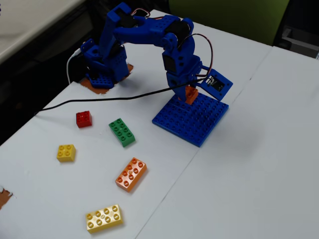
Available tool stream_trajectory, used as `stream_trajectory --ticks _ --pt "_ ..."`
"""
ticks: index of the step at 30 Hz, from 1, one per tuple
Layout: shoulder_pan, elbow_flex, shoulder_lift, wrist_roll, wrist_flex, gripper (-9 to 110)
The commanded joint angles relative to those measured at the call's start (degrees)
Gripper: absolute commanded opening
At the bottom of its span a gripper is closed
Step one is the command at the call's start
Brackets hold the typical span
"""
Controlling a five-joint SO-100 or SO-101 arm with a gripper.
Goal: Pick up the 2x2 orange block and go up the 8x8 blue block.
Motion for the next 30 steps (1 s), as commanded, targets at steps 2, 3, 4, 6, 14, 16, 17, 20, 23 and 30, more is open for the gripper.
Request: stream_trajectory --ticks 2,3,4,6,14,16,17,20,23,30 --pt "-0.6 -1.4 0.5 0.8 -1.9 0" --pt "-0.6 -1.4 0.5 1.1 -2.2 0" --pt "-0.5 -1.4 0.4 1.6 -2.6 0" --pt "-0.3 -1.4 0.4 2.1 -3.1 0" --pt "0.2 -1.1 1.0 2.1 -1.6 0" --pt "0.3 -1.1 1.1 2.1 -1.3 0" --pt "0.3 -1.1 1.1 2.1 -1.2 0" --pt "0.4 -1.1 1.1 2.1 -1.0 0" --pt "0.4 -1.1 1.1 2.5 -1.1 0" --pt "0.4 -1.1 2.5 3.9 -0.8 0"
